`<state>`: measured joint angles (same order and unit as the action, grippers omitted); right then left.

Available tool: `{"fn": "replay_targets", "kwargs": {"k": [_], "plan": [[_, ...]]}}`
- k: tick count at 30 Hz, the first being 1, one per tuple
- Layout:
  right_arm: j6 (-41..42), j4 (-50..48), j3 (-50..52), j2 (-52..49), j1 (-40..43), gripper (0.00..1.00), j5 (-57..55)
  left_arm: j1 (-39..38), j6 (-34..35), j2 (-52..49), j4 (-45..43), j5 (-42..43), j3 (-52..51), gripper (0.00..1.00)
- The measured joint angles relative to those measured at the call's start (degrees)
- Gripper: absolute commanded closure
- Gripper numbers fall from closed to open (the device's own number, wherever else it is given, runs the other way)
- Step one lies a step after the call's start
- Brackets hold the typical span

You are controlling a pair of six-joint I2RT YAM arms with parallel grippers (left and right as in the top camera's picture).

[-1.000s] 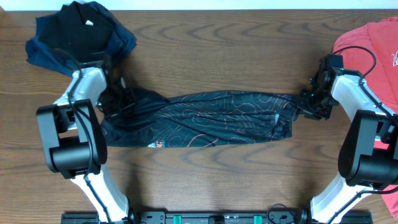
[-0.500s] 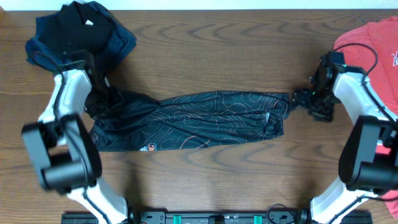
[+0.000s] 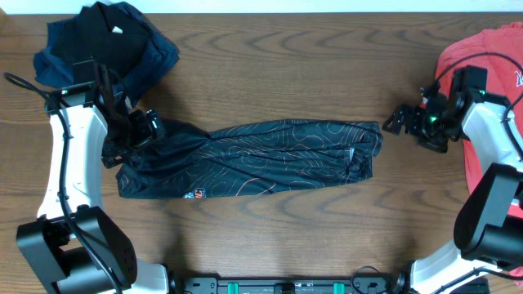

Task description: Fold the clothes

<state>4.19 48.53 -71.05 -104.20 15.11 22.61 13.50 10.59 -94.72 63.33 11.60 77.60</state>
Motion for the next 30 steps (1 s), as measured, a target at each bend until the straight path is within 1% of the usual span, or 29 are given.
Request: {"fn": "replay_targets", "kwargs": {"k": [4, 10, 18, 21, 27, 28, 30], "plan": [[-2.34, -1.42, 2.58, -0.76, 0.94, 0.01, 4.7, 0.0, 0.11, 0.0, 0.15, 0.0, 0.0, 0.02], [-3.58, -4.2, 6.1, -0.76, 0.0, 0.01, 7.5, 0.0, 0.15, 0.0, 0.15, 0.0, 0.0, 0.02], [-3.06, -9.77, 11.89, -0.37, -2.56, 0.02, 9.88, 0.0, 0.15, 0.0, 0.24, 0.0, 0.0, 0.02], [-2.12, -11.3, 12.76, -0.09, -3.67, 0.04, 10.56, 0.0, 0.15, 0.0, 0.28, 0.0, 0.0, 0.02], [0.74, -14.1, 14.19, 0.17, -7.63, 0.14, 11.54, 0.0, 0.15, 0.0, 0.28, 0.0, 0.0, 0.02], [1.33, -14.27, 14.29, 0.17, -8.57, 0.18, 11.54, 0.0, 0.15, 0.0, 0.31, 0.0, 0.0, 0.02], [2.19, -14.58, 14.51, 0.17, -10.38, 0.27, 11.52, 0.0, 0.15, 0.0, 0.31, 0.0, 0.0, 0.02]]}}
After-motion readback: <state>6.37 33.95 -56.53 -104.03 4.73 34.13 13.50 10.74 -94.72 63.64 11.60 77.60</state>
